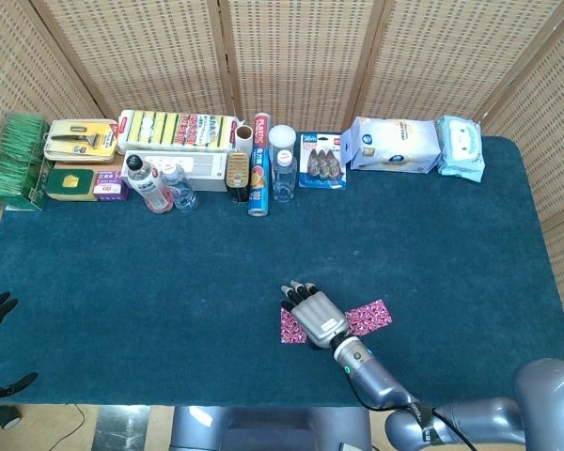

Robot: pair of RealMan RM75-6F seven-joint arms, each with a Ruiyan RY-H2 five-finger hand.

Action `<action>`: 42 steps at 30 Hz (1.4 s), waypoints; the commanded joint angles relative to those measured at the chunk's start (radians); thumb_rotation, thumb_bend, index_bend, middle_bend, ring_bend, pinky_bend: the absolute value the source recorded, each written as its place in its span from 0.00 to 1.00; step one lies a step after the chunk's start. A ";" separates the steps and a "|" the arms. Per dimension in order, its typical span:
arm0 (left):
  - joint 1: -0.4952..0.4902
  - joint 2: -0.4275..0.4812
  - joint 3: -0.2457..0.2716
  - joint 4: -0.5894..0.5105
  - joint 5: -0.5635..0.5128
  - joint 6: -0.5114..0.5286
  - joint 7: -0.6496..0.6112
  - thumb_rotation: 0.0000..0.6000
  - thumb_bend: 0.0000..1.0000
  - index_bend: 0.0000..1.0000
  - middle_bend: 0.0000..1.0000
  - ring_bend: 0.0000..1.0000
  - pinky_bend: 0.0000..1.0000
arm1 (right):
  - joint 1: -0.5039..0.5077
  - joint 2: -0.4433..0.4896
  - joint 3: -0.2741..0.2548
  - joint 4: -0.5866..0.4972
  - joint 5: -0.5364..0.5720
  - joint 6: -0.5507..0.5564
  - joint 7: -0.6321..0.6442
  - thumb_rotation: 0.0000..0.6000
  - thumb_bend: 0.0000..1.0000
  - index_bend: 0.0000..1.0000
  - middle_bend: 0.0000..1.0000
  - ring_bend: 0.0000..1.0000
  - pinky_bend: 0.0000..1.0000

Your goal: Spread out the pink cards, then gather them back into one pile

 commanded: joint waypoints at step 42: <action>0.001 0.003 -0.002 0.006 -0.002 0.007 -0.016 1.00 0.07 0.00 0.00 0.00 0.00 | 0.039 -0.025 0.017 0.023 0.043 -0.005 -0.005 1.00 0.15 0.20 0.07 0.05 0.16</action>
